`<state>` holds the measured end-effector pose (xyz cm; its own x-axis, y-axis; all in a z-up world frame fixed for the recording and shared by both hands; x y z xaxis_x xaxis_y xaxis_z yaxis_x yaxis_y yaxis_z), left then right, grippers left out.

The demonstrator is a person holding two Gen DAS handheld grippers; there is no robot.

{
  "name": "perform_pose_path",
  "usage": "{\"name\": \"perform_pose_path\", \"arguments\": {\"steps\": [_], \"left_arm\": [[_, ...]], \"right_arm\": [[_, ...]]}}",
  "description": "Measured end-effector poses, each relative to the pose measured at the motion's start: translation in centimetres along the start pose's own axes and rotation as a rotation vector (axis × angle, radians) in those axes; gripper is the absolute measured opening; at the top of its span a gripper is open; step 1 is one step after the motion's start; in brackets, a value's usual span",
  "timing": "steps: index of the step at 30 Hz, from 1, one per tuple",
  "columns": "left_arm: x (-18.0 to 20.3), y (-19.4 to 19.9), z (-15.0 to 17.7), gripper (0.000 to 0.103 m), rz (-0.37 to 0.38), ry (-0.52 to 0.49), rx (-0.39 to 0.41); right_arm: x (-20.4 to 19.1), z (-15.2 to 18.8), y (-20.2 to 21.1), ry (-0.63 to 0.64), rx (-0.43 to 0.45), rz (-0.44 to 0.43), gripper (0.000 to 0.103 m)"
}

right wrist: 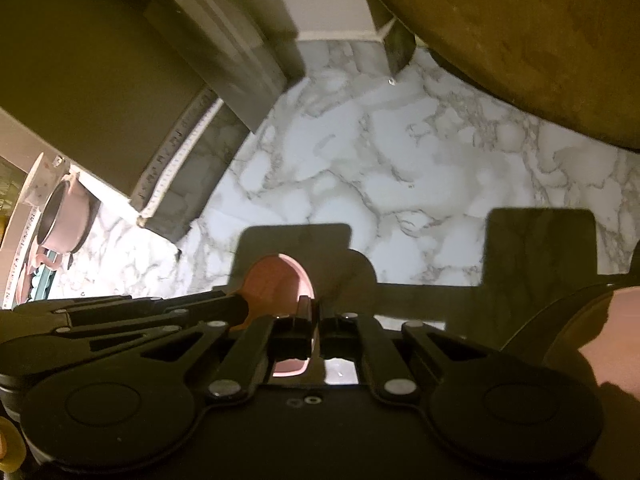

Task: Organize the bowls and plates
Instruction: 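Carry the pink heart bowl with the right gripper over the cream bowl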

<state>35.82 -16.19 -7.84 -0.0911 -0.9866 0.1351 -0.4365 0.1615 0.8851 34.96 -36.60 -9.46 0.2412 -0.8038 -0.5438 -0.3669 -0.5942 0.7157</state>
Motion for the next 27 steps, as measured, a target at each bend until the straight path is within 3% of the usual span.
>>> {"name": "perform_pose_path", "arguments": {"steps": [12, 27], "left_arm": [[-0.7, 5.0, 2.1, 0.012, 0.012, -0.015, 0.062], [-1.6, 8.7, 7.2, 0.012, 0.013, -0.039, 0.068]], "right_arm": [[-3.8, 1.5, 3.8, 0.043, 0.056, -0.025, 0.001], [-7.2, 6.5, 6.1, 0.072, 0.061, -0.045, 0.001]]}}
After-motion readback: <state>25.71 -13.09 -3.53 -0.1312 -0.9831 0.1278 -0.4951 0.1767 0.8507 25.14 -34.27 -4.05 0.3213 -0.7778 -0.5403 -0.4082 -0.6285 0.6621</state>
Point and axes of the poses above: each gripper's, at about its wrist camera, not at the fingertips, and y roughly against the way its jaws point, x to its right, z to its underside, the point moved 2 cm from there along -y, roughly the way its jaws point, and after that the axes turned 12 degrees about -z, right-handed, at the moved point
